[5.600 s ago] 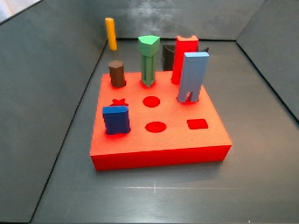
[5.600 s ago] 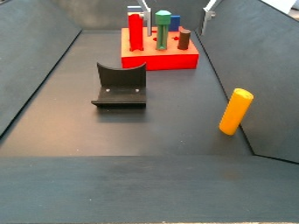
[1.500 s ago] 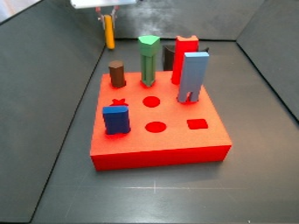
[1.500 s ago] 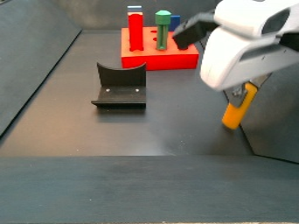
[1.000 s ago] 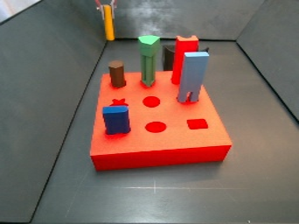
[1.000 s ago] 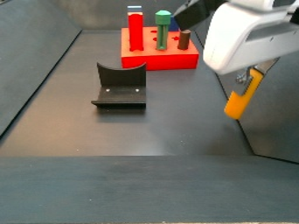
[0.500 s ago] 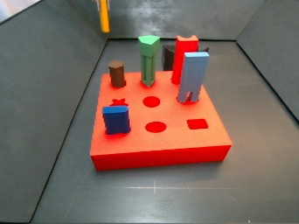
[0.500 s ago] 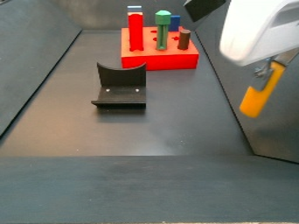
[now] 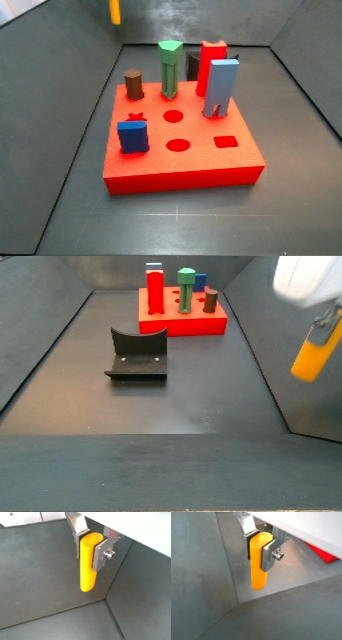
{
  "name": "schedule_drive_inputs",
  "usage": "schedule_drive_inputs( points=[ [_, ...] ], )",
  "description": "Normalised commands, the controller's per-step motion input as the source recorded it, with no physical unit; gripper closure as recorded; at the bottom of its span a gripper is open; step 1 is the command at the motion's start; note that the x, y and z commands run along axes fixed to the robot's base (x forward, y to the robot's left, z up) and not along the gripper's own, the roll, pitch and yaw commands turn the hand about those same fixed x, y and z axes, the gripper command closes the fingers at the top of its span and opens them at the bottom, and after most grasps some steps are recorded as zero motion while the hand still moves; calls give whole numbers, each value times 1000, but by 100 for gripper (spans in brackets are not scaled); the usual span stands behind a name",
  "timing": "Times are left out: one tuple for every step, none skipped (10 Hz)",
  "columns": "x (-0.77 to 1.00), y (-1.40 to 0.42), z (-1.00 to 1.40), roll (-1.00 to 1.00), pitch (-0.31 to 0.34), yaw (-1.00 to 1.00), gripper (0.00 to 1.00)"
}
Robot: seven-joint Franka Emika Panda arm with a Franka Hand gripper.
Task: Pick up the oval object. Move up. Move to above the board. Insert the oval object.
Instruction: Move to above the board.
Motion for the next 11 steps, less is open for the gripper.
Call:
schedule_drive_inputs(
  points=[
    [-129,49,1000,107,70,27,100],
    [-133,38,954,100,63,26,100],
    [-129,24,832,99,60,27,100],
    [-127,9,705,99,60,27,100],
    [-120,-5,533,103,61,28,100],
    [-113,-12,399,102,65,30,100],
    [-110,-10,268,102,71,29,100],
    [416,-1000,226,40,3,-1000,100],
    [418,-1000,207,36,4,-1000,100],
    [418,-1000,212,9,10,-1000,100],
    [417,-1000,216,-47,9,-1000,100]
  ],
)
